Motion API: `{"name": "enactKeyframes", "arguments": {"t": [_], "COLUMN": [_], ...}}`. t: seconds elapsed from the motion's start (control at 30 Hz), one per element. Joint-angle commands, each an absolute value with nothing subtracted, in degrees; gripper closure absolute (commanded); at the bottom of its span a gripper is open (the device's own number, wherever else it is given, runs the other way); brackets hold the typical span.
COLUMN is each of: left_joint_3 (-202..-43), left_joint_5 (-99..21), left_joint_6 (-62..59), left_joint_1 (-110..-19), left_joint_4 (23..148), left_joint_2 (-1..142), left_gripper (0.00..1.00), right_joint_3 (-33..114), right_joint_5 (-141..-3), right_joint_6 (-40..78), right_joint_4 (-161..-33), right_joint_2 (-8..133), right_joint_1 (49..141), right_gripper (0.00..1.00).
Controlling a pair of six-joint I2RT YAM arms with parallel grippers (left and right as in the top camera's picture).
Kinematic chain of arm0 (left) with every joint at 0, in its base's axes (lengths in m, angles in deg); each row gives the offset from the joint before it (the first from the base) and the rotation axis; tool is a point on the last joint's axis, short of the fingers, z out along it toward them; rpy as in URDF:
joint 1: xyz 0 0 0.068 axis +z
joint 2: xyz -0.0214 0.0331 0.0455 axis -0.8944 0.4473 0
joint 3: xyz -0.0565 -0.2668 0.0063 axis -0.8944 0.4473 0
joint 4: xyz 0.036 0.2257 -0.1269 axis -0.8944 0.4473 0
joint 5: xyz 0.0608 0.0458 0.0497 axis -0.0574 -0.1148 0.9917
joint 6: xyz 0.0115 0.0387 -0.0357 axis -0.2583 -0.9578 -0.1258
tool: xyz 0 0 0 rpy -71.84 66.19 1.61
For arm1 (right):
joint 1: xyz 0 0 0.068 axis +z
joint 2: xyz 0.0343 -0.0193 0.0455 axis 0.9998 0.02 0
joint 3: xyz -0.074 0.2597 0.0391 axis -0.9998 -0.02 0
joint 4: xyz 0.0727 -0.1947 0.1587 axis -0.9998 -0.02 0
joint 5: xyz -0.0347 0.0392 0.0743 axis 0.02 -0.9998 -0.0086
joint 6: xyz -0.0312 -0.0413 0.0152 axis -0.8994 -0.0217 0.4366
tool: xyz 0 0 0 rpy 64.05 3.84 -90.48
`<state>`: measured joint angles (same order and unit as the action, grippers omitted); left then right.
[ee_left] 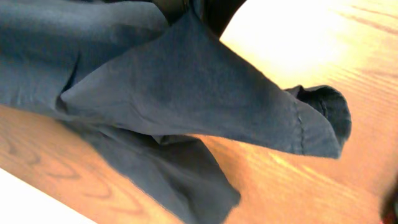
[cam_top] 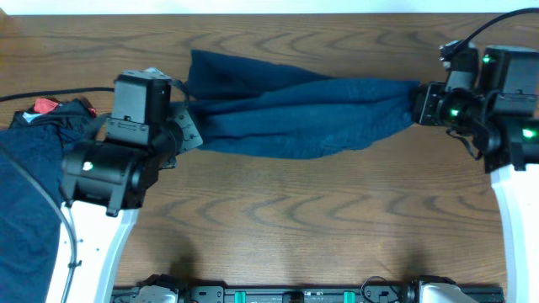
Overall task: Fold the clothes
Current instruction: 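Lift the shorts with both grippers and stretch them across the table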
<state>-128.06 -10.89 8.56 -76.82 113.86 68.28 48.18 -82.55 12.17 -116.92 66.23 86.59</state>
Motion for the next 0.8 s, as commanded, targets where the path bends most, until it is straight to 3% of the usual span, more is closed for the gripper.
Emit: {"name": "enactKeyframes", "arguments": {"t": [0.0,0.4,0.77], "left_joint_3": [-133.65,-152.86,-158.72], "left_joint_5": [-3.79,4.49,4.82], "left_joint_6": [5.11,0.24,-0.22], "left_joint_1": [-76.82,-79.07,-79.05], "left_joint_4": [115.46,122.28,127.22], "left_joint_2": [67.74,66.27,65.44], "left_gripper": [0.94,0.94,0.94], "right_joint_3": [53.29,71.89,80.90], "right_joint_5": [-77.41,-77.59,-74.33], "right_joint_6": [10.91,10.32,15.63], "right_joint_4": [-117.71,-127.70,-137.93], "right_joint_2": [64.46,64.24,64.94], "right_joint_1": [86.64,86.66,86.61], "right_gripper": [0.99,0.99,0.99]}}
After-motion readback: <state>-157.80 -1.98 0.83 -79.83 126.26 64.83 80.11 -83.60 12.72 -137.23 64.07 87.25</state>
